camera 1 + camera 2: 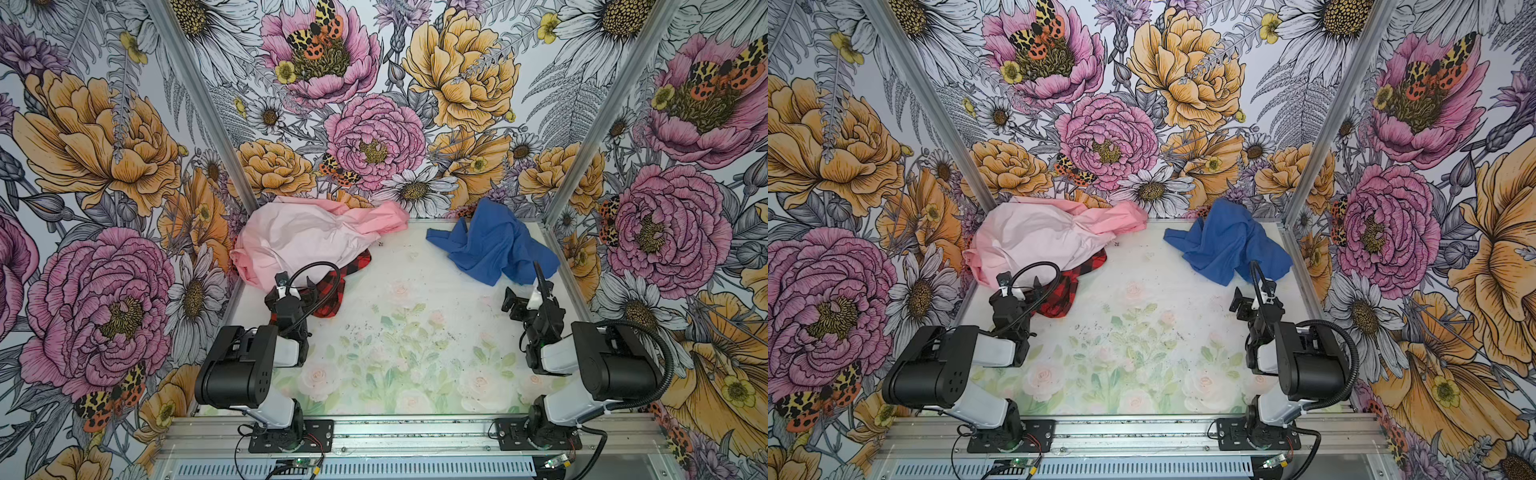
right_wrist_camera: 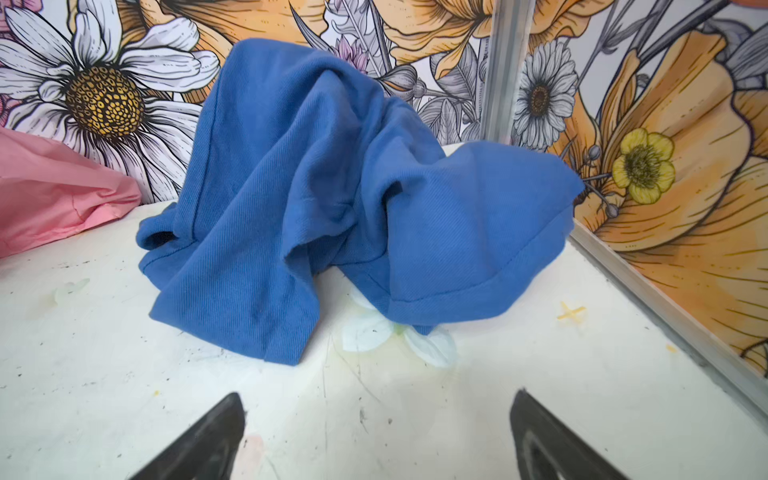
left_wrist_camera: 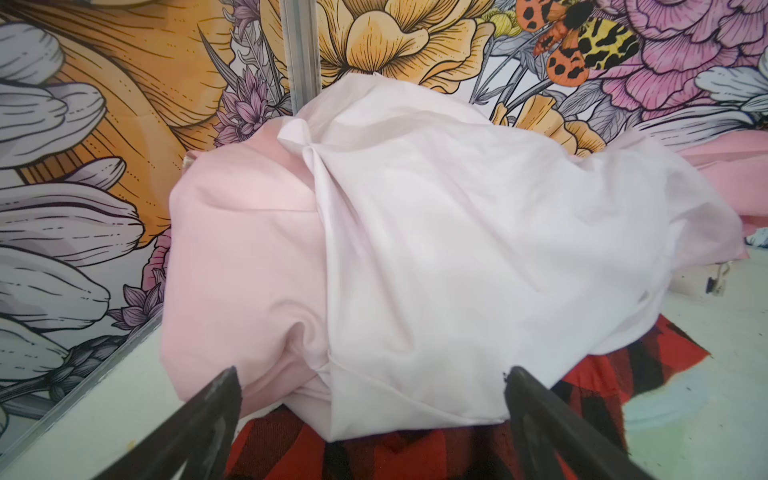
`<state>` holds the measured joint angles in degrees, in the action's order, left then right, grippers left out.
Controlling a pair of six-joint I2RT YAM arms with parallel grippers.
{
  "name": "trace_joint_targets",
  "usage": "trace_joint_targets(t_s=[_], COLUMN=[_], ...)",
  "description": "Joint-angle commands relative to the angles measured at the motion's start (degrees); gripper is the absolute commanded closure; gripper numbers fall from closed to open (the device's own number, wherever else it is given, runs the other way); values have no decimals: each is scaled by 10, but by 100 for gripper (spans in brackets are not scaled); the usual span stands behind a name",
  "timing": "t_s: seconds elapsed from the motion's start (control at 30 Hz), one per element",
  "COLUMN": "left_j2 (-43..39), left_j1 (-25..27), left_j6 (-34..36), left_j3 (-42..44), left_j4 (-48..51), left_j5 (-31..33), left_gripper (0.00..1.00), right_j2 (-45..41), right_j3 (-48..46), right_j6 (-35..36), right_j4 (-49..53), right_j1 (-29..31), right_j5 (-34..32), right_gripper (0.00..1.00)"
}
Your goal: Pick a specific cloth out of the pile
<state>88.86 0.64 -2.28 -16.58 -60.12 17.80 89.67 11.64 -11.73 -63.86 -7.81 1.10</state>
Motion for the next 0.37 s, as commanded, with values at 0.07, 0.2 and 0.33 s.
trace_joint_targets(t_s=[0.07, 0.2, 0.33], left_j2=[0, 3, 3], left_j1=[11, 13, 22], left_j6=[19, 23, 27], left_j3=[-28, -30, -24], left_j4=[22, 22, 11], left_j5=[-18, -18, -1], left_gripper=[1, 1, 1], right_j2=[-15, -16, -17], right_j3=[34, 35, 35], right_j6=[21, 25, 68], right_j4=[-3, 1, 1], right_j1=[16, 23, 64], right_j5=[-14, -30, -55], right_gripper=[1, 1, 0])
